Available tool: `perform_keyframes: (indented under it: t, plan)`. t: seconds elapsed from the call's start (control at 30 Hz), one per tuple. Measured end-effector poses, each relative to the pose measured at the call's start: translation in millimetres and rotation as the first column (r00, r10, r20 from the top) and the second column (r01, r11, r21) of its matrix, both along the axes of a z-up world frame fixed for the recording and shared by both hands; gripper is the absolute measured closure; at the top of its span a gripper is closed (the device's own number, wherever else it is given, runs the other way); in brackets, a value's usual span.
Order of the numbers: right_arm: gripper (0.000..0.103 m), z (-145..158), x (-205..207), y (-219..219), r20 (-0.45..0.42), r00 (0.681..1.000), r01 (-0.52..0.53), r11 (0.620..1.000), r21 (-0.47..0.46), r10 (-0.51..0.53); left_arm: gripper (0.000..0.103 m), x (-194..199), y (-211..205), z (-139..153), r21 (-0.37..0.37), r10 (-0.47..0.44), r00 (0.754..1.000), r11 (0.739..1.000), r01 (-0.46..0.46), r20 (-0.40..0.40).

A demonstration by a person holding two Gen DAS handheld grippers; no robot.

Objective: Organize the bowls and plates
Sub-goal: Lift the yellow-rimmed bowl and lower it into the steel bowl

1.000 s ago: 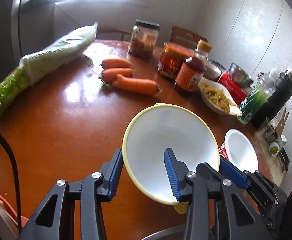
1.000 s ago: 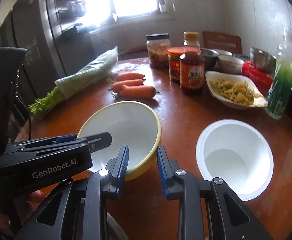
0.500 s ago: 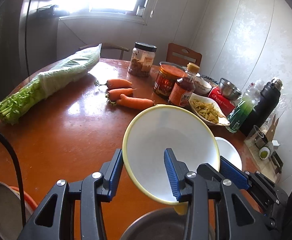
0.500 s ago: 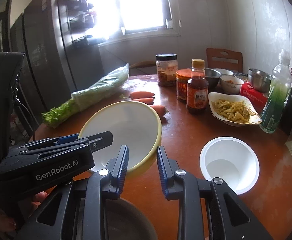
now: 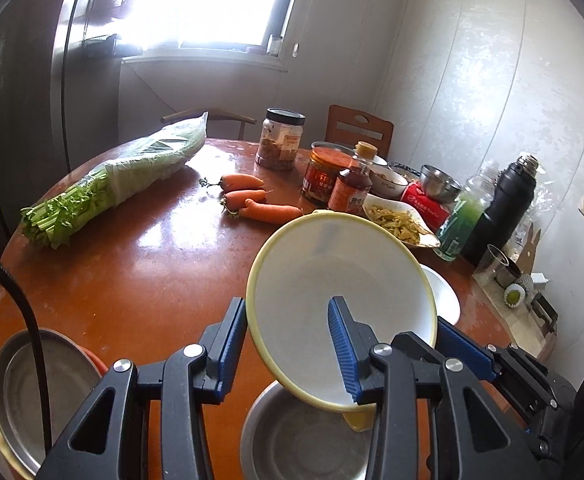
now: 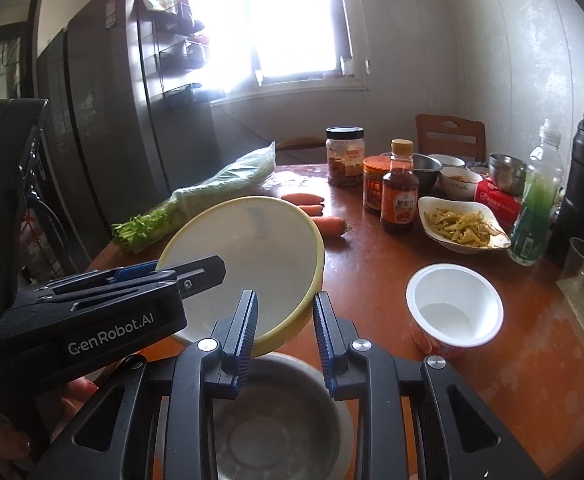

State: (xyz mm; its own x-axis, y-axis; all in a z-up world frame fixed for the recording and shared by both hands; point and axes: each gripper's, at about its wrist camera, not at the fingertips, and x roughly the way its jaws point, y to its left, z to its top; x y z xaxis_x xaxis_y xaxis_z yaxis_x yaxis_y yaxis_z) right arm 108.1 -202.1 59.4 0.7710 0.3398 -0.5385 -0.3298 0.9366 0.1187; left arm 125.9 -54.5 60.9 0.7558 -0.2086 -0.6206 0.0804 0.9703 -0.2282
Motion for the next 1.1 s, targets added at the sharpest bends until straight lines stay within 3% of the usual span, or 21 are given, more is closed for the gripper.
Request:
perform_keyframes:
  t: [0.63, 1.1]
  plan:
    - [0.073, -13, -39, -6, -0.009, 1.0, 0.021, 1.0, -0.014, -0.021, 0.061, -40, -11, -6, 0.03, -0.024, 1.0, 0.999, 0.023, 0.021]
    - [0.073, -42, -51, -11, -0.054, 0.998, 0.03, 0.999, -0.033, -0.032, 0.061, -46, -22, -43, 0.074, -0.044, 0.998, 0.996, 0.047, -0.047]
